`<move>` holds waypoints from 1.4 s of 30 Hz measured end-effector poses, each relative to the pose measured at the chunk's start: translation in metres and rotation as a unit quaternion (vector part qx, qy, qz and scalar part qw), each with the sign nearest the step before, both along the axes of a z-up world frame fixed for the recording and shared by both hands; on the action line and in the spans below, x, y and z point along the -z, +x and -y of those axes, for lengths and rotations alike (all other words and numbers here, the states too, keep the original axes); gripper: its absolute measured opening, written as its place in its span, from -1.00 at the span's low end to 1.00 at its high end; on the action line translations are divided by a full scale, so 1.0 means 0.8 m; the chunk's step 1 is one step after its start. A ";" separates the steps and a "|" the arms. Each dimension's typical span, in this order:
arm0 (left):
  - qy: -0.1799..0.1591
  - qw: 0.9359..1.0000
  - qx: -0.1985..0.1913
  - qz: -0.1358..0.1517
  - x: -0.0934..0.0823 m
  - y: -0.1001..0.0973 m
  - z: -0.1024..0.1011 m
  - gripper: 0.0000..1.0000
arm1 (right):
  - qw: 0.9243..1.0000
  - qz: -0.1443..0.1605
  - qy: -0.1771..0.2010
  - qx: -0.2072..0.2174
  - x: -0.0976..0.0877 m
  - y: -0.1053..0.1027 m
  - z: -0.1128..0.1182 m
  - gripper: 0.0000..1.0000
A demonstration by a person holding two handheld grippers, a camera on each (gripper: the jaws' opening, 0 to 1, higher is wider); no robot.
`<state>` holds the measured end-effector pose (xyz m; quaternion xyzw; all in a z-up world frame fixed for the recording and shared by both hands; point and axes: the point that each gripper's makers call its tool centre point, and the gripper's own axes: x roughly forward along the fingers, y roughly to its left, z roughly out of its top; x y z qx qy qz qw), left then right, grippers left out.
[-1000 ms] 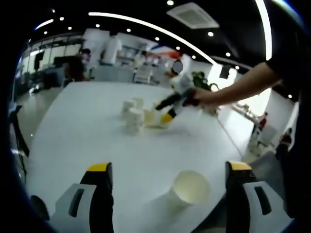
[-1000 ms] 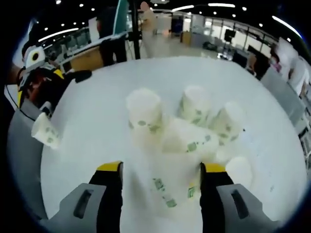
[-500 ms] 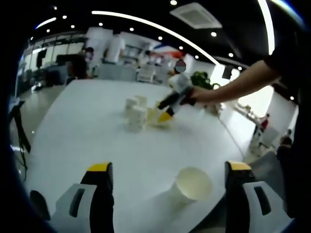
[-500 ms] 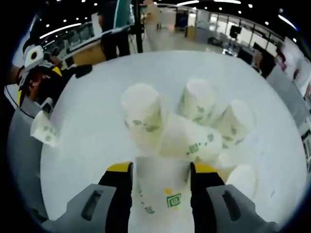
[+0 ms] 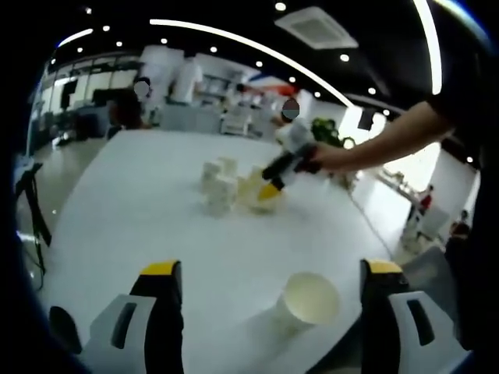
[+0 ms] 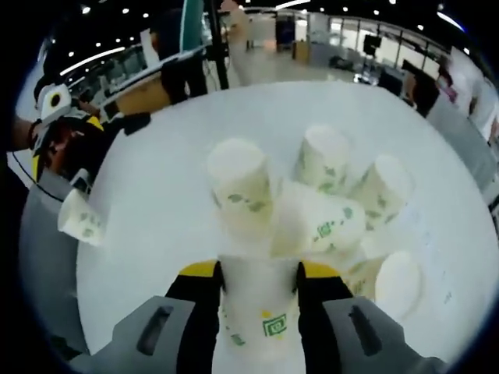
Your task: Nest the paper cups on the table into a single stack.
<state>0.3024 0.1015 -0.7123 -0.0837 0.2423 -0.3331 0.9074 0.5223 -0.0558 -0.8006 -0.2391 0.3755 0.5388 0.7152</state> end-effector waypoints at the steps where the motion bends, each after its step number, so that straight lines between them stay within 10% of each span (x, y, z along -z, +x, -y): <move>1: 0.001 1.000 0.002 -0.001 -0.001 0.001 0.001 0.85 | 1.000 0.002 0.003 0.001 -0.004 -0.002 0.001 -0.30; 17: 0.003 0.999 0.026 0.031 -0.029 0.009 0.007 0.83 | 0.981 -0.021 0.156 0.113 -0.082 -0.071 0.011 -0.34; 29: 0.014 0.998 0.059 0.034 -0.032 -0.001 0.020 0.81 | 0.977 -0.006 0.189 0.101 -0.119 -0.141 0.006 -0.34; 42: 0.027 0.997 0.067 0.032 -0.022 -0.010 0.015 0.83 | 0.956 0.009 0.281 0.084 -0.175 -0.171 -0.046 -0.33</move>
